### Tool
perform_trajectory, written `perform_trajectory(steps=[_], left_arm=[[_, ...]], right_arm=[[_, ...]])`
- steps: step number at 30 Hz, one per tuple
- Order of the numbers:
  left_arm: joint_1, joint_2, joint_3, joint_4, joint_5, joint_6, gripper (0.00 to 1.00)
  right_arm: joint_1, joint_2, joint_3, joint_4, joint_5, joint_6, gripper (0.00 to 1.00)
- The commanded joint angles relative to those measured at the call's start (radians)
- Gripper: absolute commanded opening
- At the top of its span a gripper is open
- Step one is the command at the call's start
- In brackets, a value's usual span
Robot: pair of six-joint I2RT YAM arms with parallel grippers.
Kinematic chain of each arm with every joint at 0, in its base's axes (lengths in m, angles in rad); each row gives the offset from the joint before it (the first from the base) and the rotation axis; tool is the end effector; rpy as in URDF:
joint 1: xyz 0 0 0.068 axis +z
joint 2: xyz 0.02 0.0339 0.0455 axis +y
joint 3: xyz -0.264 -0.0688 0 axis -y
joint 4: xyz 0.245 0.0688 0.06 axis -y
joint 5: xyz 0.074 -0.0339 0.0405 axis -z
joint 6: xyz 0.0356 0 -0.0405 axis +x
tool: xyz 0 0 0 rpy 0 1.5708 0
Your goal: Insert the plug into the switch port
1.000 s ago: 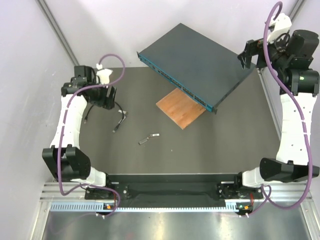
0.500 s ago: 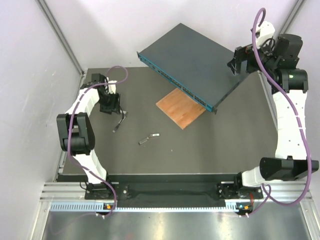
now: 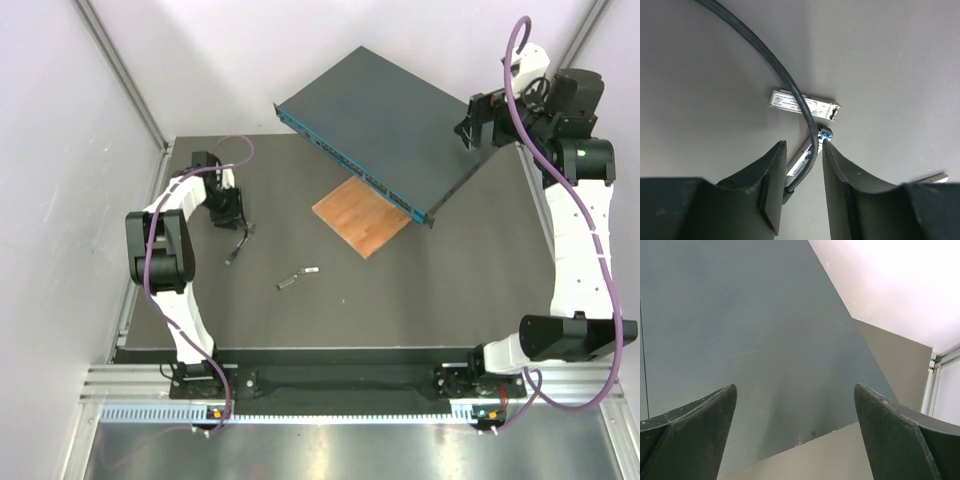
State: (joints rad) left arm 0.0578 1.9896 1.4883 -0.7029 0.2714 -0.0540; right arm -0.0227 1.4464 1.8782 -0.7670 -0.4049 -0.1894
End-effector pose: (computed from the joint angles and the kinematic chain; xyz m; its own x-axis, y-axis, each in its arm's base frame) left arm 0.4097 0.0141 0.1885 -0.9328 -0.1061 -0.3444 -0.0101 0.9630 -0.2692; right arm 0.2857 0.0075 0.4974 -0.2569 -0.1673 -0.9519 -0.4067 0.9122 -0.0505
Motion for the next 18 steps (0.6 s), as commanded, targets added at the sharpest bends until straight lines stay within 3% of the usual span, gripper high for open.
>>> perform_trajectory(steps=[1,10,18], left_arm=[[0.000,-0.020,-0.017,0.040,0.046,-0.027,0.40],[-0.006,0.031,-0.022,0.082,0.014,-0.056,0.37],[-0.012,0.064,-0.007,0.103,-0.029,-0.082,0.26]], right_arm=[[0.010,-0.008,-0.007,0.046,0.000,0.011,1.00],[0.010,-0.003,-0.002,0.046,0.000,0.011,1.00],[0.010,-0.004,-0.010,0.049,0.005,0.015,1.00]])
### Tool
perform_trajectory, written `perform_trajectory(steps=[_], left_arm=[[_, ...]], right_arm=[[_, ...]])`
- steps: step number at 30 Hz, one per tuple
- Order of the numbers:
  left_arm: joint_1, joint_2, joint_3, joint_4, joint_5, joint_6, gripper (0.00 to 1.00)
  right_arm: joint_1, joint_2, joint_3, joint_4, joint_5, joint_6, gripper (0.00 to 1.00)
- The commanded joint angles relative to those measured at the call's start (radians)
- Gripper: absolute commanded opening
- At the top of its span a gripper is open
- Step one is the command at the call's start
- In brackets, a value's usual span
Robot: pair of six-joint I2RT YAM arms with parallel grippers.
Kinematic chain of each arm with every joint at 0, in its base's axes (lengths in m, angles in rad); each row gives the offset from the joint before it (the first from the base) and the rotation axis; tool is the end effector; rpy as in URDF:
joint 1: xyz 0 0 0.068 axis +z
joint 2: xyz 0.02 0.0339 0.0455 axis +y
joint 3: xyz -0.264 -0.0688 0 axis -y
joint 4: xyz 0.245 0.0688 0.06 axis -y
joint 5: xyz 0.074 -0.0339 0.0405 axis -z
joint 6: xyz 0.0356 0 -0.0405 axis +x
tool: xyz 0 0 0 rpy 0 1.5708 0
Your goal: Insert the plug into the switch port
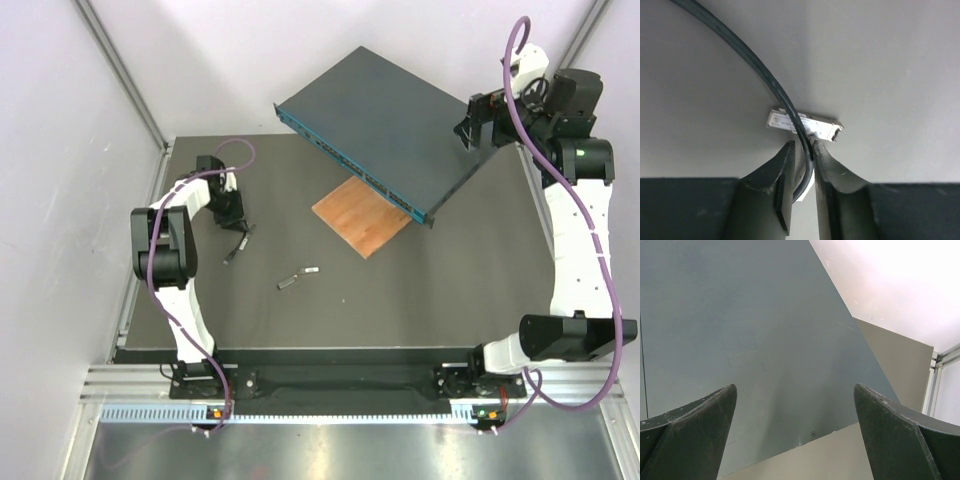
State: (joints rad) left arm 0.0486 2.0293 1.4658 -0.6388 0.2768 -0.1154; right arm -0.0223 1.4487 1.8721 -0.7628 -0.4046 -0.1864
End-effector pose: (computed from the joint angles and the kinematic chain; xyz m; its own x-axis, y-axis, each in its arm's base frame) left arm 0.4150 0.0104 0.1691 -0.9315 -0.1562 -0.3285 -0.0560 0.9539 -0.2947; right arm 0.2874 0.0076 0.4954 -0.2621 -0.1646 -0.9509 -0.4062 0.9126 -0.0460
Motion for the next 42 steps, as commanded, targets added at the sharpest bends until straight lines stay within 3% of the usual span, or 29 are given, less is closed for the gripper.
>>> perform_trajectory(steps=[1,6,7,13,20,24,25,28,32,37,42], left_arm=[[-0.003,0.028,0.018,0.045,-0.039,-0.027,0.24],[0.002,0.028,0.041,0.025,-0.022,-0.046,0.08],[0.004,0.008,0.044,0.019,-0.015,-0.050,0.00],[0.028,-0.191,0.054,0.013,0.145,-0.076,0.00],[0.060,-0.521,0.045,0.146,0.451,-0.119,0.00],[0.063,-0.761,-0.106,0.474,0.606,-0.284,0.00],[0.063,-0.803,-0.148,0.695,0.624,-0.391,0.00],[0.063,-0.940,-0.335,0.986,0.584,-0.619,0.00],[0.063,-1.006,-0.398,1.348,0.582,-0.821,0.00],[0.046,-1.063,-0.381,1.423,0.591,-0.908,0.00],[0.033,-1.109,-0.372,1.441,0.602,-0.972,0.00]], right_arm=[[0.010,-0.010,-0.005,0.043,0.003,0.011,1.00],[0.010,-0.014,-0.016,0.045,0.001,0.005,1.00],[0.010,-0.014,-0.016,0.045,0.001,0.002,0.99],[0.010,-0.008,0.022,0.005,-0.068,-0.048,1.00],[0.015,-0.057,0.032,0.060,-0.334,-0.093,1.00],[0.113,-0.129,-0.053,0.206,-0.404,-0.052,1.00],[0.136,-0.154,-0.073,0.239,-0.413,-0.039,1.00],[0.257,-0.191,-0.142,0.330,-0.415,-0.060,1.00],[0.488,-0.214,-0.232,0.387,-0.341,-0.200,0.97],[0.669,-0.169,-0.283,0.453,-0.309,-0.321,0.92],[0.792,-0.081,-0.307,0.646,-0.281,-0.321,0.86]])
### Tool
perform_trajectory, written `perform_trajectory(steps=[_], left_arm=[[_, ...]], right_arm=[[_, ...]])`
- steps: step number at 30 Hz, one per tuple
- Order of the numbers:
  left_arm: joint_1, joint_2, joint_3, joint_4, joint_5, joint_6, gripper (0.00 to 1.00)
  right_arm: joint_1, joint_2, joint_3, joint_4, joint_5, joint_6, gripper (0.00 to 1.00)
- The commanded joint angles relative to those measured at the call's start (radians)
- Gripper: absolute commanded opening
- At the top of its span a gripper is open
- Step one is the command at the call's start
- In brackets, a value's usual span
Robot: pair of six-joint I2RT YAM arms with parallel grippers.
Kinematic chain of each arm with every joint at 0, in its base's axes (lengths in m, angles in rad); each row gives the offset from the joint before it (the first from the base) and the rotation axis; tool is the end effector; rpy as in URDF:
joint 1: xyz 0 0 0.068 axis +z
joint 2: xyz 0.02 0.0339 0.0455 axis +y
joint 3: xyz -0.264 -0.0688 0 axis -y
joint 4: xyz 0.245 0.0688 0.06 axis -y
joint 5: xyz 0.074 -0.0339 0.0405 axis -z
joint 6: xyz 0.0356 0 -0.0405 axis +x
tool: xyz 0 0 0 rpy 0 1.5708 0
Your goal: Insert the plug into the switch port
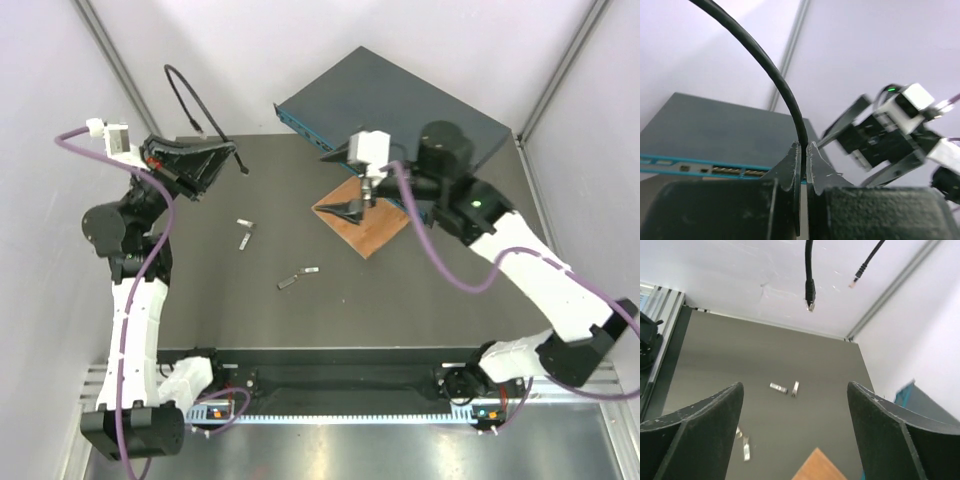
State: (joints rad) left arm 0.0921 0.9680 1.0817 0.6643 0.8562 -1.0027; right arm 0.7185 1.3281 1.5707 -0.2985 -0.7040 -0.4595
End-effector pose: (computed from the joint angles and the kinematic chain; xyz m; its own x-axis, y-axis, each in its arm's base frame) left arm 0.1780 -0.0106 0.4867 -0.0248 -0.5570 -0.8301 0.8449 0.4321 -0.3152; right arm 0.1963 0.2023 0.4812 0.4006 -0.0988 -0.9109 -0.9044 0.1167 -0.4104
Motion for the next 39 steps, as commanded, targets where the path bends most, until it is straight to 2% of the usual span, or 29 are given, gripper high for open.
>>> perform_trajectory(steps=[1,8,16,22,29,31,39], left_arm=[[-0.012,-0.052,0.015,0.127,0.023,-0.089,0.00],[-0.018,-0.077,0.050,0.095,0.001,-0.119,0.00],[-0.022,-0.089,0.047,0.060,-0.017,-0.126,0.00],[-0.023,-0.092,0.038,0.049,-0.045,-0.135,0.00],[-0.023,-0.095,0.023,0.034,-0.057,-0.139,0.00],[-0.022,-0.095,0.017,0.031,-0.059,-0.134,0.00],[-0.023,-0.089,-0.006,0.040,-0.074,-0.119,0.00]], right_arm=[[0.065,0.055,-0.009,0.209,0.027,-0.057,0.83],[0.170,0.154,-0.063,0.507,0.126,-0.070,0.70],[0.234,0.238,-0.040,0.697,0.214,-0.062,0.68],[0.245,0.293,-0.005,0.731,0.271,-0.036,0.63],[0.249,0.329,0.032,0.762,0.311,-0.008,0.44],[0.251,0.329,0.032,0.762,0.311,-0.005,0.44],[0.262,0.315,0.026,0.720,0.239,-0.021,0.54]])
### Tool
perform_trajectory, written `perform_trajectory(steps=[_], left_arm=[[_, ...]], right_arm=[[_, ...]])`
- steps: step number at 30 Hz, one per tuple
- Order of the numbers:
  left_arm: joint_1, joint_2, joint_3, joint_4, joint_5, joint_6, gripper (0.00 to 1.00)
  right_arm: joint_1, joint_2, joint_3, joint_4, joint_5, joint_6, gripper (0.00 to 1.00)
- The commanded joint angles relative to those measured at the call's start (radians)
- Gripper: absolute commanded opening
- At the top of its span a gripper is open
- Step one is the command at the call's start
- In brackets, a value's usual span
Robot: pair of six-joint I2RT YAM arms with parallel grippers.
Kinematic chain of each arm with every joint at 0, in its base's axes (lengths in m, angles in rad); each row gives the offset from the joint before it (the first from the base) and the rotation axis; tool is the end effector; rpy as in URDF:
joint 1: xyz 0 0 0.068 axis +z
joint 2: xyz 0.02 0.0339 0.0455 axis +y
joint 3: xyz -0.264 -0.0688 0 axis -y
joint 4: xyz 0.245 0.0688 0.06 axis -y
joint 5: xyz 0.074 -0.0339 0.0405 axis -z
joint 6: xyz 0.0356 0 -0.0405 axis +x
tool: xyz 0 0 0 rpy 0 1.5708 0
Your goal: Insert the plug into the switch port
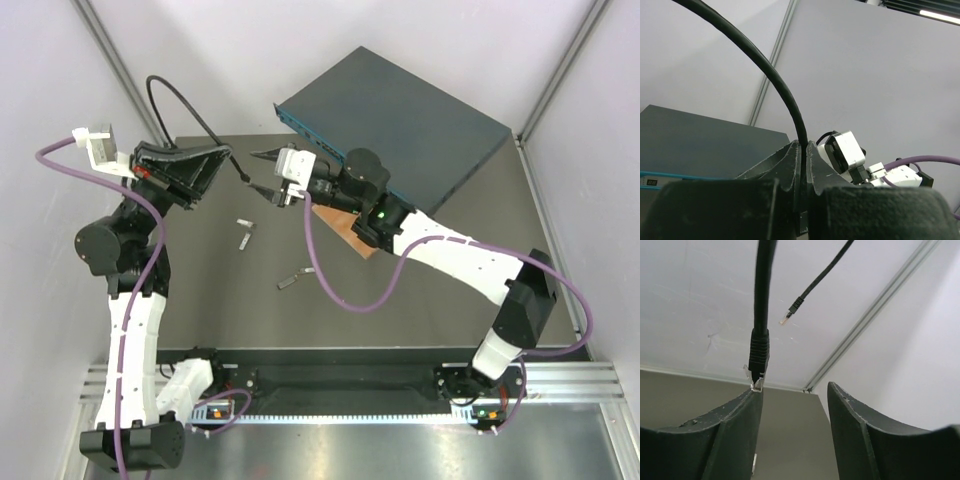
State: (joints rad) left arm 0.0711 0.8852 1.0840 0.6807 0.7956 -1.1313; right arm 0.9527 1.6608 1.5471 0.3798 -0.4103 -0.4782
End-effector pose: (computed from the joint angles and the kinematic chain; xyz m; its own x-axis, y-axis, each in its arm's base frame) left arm 0.1457 -0.0151 0.5013 -0.0391 -0.6377 -0.7693 0.8676 0.3603 -0.3428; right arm 0.2184 0.3317 0.4363 0.5818 0.0901 -0.8083 -0.7914 0.2919 -0.5371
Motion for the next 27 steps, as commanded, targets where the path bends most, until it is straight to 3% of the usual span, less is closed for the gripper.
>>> perform_trajectory(steps=[1,16,23,27], left_arm=[[-0.002,-0.006,-0.010,0.025,-0.015,0.011,0.00],[-0.002,0.009,-0.022,0.054,-0.004,0.031,0.00],[-0.002,0.027,-0.001,0.083,0.007,0.047,0.00],[-0.004,0.032,0.010,0.085,0.013,0.031,0.00]], right_arm=[[0.035,-0.019,0.045,0.025,-0.071,-0.011,0.55],[0.043,-0.019,0.042,0.025,-0.065,-0.025,0.54],[0.041,-0.022,0.041,-0.005,-0.078,-0.033,0.63],[0.043,-0.024,0.033,-0.002,-0.061,-0.034,0.58]])
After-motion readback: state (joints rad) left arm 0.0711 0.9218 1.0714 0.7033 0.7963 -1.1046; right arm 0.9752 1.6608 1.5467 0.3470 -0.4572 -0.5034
